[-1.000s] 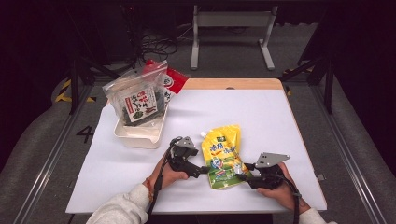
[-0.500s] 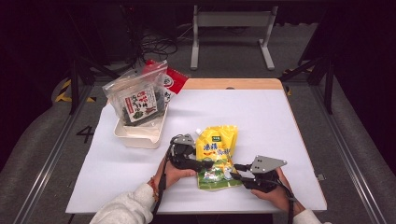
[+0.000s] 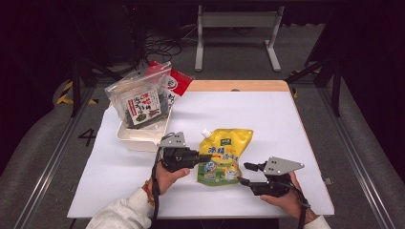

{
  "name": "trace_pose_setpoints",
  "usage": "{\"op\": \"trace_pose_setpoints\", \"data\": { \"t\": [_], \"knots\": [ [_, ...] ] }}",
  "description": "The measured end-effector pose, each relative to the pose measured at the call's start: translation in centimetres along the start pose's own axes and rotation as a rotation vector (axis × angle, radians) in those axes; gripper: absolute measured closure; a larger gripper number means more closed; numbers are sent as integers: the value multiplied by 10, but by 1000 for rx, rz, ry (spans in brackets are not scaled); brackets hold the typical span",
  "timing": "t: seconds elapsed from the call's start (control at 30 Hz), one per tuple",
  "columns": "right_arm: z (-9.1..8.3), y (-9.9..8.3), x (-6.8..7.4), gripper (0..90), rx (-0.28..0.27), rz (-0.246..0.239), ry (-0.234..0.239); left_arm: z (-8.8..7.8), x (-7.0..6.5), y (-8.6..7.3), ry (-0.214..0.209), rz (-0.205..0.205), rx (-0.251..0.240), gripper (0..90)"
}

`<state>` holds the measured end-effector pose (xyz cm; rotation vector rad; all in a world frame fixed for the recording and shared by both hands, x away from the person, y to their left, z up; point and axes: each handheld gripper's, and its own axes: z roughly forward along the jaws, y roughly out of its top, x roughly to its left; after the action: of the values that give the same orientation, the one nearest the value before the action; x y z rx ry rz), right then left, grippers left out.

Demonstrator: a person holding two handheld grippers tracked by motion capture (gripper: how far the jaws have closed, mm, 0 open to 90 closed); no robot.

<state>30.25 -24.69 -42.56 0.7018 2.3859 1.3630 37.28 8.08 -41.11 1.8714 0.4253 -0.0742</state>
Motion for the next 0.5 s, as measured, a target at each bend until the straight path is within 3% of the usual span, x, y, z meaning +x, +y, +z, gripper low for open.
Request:
{"op": "trace_pose_setpoints", "data": {
  "t": [0.4, 0.5],
  "knots": [
    [-3, -4, -9, 367, 32, 44, -50, -33, 1, 5, 72, 87, -15, 853],
    [-2, -5, -9, 365, 35, 46, -50, -39, 2, 5, 86, 90, -20, 853]
  ]
}}
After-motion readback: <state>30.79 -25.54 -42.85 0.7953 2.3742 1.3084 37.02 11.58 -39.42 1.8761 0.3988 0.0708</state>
